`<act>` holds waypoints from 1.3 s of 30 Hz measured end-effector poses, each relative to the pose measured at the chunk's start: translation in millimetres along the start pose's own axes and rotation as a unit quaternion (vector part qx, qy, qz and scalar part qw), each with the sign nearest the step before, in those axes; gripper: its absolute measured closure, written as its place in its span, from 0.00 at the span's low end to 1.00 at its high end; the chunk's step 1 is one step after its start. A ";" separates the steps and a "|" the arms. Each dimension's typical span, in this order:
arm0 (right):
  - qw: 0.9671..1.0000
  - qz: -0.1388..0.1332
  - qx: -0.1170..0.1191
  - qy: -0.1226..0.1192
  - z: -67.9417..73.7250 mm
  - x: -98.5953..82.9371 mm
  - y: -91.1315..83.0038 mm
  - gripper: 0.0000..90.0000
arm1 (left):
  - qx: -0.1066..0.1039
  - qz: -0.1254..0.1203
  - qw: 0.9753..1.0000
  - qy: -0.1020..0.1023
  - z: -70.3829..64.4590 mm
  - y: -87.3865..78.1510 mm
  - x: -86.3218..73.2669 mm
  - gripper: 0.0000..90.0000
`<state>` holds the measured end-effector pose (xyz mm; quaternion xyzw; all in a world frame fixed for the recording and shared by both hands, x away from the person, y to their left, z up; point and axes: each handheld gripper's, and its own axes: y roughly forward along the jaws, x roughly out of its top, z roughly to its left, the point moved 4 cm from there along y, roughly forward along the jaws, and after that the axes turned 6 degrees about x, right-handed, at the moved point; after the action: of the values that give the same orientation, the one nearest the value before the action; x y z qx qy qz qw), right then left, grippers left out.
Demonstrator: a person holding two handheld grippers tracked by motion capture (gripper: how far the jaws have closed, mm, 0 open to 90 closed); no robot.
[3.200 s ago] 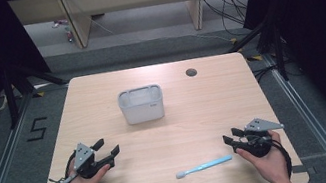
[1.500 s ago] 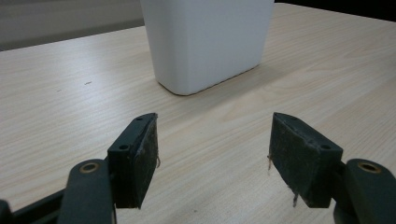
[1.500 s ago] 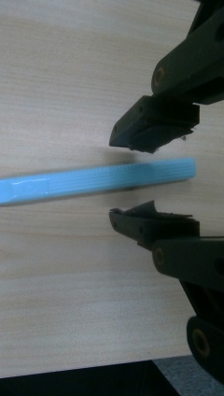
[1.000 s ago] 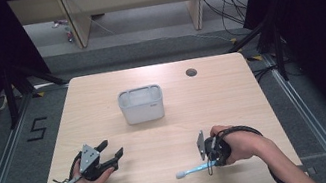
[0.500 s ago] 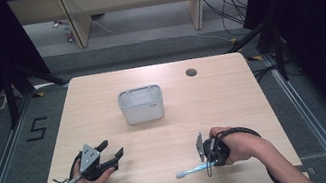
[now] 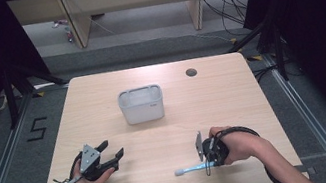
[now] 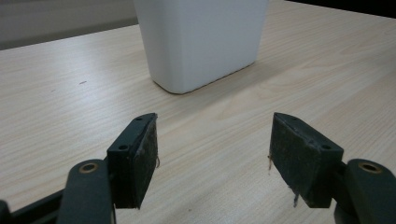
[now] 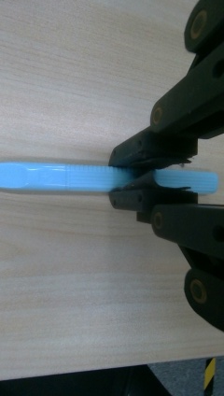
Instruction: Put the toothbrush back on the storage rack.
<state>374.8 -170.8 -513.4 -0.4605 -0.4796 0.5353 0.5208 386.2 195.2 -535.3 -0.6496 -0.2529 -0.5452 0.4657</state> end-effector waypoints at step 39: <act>0.986 -0.133 -0.058 0.083 7.1 -30.7 -21.2 0.88 | 0.001 0.006 1.000 0.014 -5.1 0.8 -0.3 0.35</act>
<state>371.2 -201.8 -491.8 -0.4646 -0.5219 0.3930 0.5978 384.4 190.5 -536.0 -0.6429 -0.2428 -0.5510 0.4735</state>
